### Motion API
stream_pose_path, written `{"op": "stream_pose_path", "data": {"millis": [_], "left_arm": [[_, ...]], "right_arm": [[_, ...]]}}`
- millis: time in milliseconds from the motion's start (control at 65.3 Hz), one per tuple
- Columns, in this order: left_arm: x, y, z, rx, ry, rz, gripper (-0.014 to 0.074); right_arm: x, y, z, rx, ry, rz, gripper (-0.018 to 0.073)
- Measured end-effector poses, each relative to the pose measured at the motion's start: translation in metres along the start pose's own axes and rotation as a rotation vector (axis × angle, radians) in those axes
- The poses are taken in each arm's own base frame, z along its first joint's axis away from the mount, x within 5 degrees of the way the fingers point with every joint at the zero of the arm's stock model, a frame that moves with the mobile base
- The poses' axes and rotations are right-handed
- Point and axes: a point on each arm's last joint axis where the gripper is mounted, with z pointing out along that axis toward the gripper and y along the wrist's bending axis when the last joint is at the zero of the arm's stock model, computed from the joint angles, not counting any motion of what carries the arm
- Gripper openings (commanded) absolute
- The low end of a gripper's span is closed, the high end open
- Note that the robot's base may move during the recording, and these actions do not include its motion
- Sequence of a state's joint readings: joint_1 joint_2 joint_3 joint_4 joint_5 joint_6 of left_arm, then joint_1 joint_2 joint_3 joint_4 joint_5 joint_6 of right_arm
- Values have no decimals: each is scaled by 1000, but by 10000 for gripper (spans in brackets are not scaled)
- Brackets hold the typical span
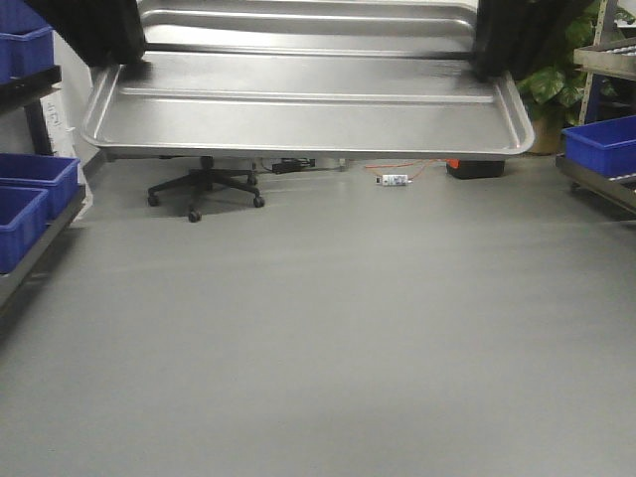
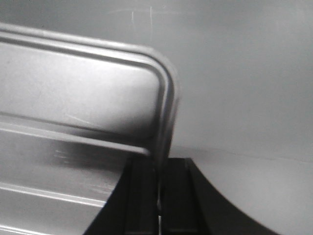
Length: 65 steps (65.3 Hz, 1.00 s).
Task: Grab silver tray and place in blue box
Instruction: 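Hold the tray with both grippers while the base turns away, then keep holding the tray while driving to the blue bin rack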
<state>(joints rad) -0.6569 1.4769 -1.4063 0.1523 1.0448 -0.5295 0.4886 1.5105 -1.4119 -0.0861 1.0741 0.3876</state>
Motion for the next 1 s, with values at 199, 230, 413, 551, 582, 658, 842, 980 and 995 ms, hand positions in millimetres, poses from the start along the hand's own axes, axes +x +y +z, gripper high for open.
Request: {"op": "stream_pose_path", "data": {"millis": [199, 230, 413, 551, 582, 658, 842, 980, 995], "left_arm": [[0, 0, 0, 0, 0, 0, -105], [0, 0, 0, 0, 0, 0, -105], [0, 0, 0, 0, 0, 0, -105], [0, 0, 0, 0, 0, 0, -105], [0, 0, 0, 0, 0, 0, -105], [0, 0, 0, 0, 0, 0, -105], [0, 0, 1, 1, 4, -1, -105], [0, -1, 1, 4, 5, -3, -105], [0, -1, 1, 6, 6, -4, -105]], "right_arm": [[0, 0, 0, 0, 0, 0, 57], [0, 0, 0, 0, 0, 0, 57], [0, 0, 0, 0, 0, 0, 57], [0, 0, 0, 0, 0, 0, 57], [0, 0, 0, 0, 0, 0, 57], [0, 0, 0, 0, 0, 0, 57], [0, 0, 0, 0, 0, 0, 57], [0, 0, 0, 3, 1, -1, 57], [0, 0, 0, 3, 1, -1, 57]]}}
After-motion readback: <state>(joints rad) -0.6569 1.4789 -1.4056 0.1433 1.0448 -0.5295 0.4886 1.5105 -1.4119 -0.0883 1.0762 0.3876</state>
